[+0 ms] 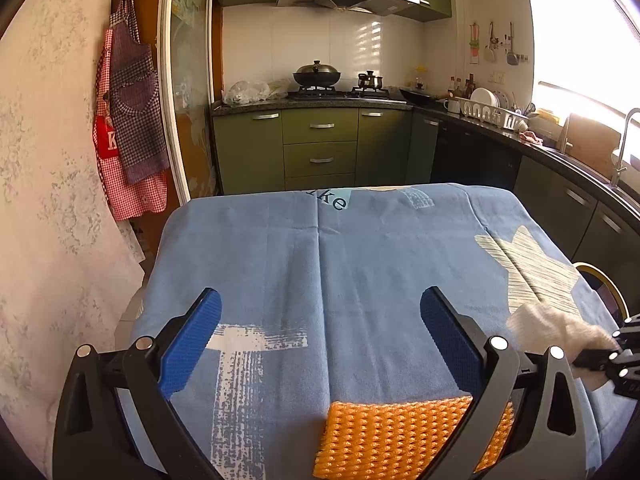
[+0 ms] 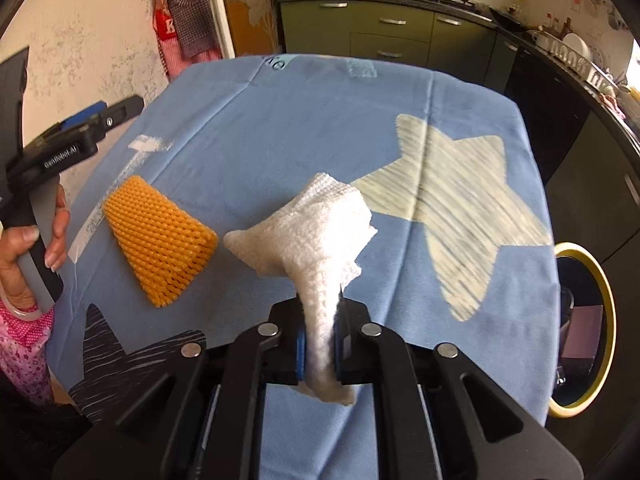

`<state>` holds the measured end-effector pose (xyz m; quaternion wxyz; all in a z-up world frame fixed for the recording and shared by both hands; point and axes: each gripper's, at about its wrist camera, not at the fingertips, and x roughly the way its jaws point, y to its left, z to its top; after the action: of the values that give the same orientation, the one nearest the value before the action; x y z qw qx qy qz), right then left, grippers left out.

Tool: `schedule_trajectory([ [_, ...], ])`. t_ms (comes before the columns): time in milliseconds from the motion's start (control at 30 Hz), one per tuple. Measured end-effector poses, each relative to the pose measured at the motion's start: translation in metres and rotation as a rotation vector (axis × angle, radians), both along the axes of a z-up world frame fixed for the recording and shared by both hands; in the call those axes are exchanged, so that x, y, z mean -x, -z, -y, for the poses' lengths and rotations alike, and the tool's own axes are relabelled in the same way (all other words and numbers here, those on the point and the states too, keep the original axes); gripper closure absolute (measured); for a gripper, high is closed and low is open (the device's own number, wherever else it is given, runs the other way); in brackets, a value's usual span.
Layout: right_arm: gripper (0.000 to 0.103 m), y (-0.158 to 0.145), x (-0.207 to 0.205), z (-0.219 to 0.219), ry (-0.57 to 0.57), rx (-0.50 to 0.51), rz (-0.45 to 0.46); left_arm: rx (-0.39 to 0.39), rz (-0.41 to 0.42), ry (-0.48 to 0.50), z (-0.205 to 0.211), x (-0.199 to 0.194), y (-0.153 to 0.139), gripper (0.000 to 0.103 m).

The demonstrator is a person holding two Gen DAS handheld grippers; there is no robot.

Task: Collect trash
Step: 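Carry the paper towels over the bin and open the right tool, then grasp the orange mesh fruit sleeve with the left tool and lift it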

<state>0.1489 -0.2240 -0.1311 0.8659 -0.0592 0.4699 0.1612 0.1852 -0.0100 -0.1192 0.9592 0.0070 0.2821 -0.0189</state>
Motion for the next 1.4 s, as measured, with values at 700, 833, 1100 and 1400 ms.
schedule_trajectory([
  [700,0.092,-0.027,0.004,0.215,0.576,0.121,0.063,-0.002,-0.008,0.004,0.001,-0.002,0.0,0.005],
  [833,0.09,-0.011,-0.009,0.228,0.6,0.138,0.03,-0.005,-0.016,0.007,0.002,-0.004,0.003,0.005],
  [1100,0.046,0.0,-0.013,0.24,0.672,0.126,0.037,-0.005,-0.012,0.01,0.004,-0.003,0.003,0.005],
  [1400,0.039,-0.007,0.028,0.227,0.669,0.05,0.067,-0.014,-0.018,0.043,0.011,-0.001,0.005,0.005],
])
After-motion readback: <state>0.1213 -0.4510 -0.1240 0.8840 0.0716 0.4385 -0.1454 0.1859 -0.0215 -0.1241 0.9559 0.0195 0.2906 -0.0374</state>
